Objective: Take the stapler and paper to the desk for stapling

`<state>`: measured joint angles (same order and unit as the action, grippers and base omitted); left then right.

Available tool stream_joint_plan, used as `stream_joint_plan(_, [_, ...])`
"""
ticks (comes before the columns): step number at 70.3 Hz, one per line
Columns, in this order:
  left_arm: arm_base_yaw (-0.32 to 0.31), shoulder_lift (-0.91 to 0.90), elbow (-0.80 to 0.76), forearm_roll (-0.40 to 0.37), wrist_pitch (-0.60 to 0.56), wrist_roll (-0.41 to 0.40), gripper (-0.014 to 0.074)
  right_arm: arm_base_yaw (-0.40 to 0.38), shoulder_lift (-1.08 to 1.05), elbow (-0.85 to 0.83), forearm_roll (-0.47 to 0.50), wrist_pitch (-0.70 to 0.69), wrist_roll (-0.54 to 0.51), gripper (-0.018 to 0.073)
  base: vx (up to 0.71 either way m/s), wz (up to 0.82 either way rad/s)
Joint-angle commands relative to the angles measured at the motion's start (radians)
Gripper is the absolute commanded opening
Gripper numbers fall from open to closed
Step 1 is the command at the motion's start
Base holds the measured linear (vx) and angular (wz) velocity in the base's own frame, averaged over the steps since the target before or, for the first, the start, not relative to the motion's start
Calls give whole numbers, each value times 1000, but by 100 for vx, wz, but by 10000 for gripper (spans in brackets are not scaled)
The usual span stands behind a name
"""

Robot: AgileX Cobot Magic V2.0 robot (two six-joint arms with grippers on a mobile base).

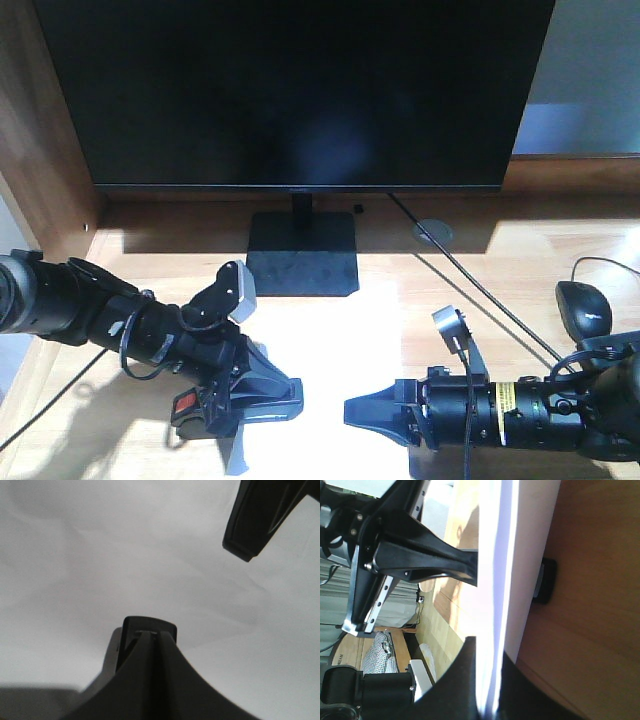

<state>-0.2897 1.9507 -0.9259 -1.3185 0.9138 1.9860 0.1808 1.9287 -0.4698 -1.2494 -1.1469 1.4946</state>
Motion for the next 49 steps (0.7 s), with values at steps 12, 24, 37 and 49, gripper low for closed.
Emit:
stream_joint_plan(12, [-7, -6, -4, 77, -38, 0, -6, 2, -32, -15, 14, -78, -12, -3, 0, 0])
stream_joint_plan(24, [-7, -6, -4, 77, -35, -3, -6, 2, -32, -15, 14, -78, -12, -3, 0, 0])
stream_joint_plan(37, [-7, -26, -4, 70, 9, -3, -6, 2, -32, -15, 14, -78, -12, -3, 0, 0])
stream_joint_plan(49, [-7, -110, -4, 69, 4, -3, -6, 2, -32, -15, 14, -78, -12, -3, 0, 0])
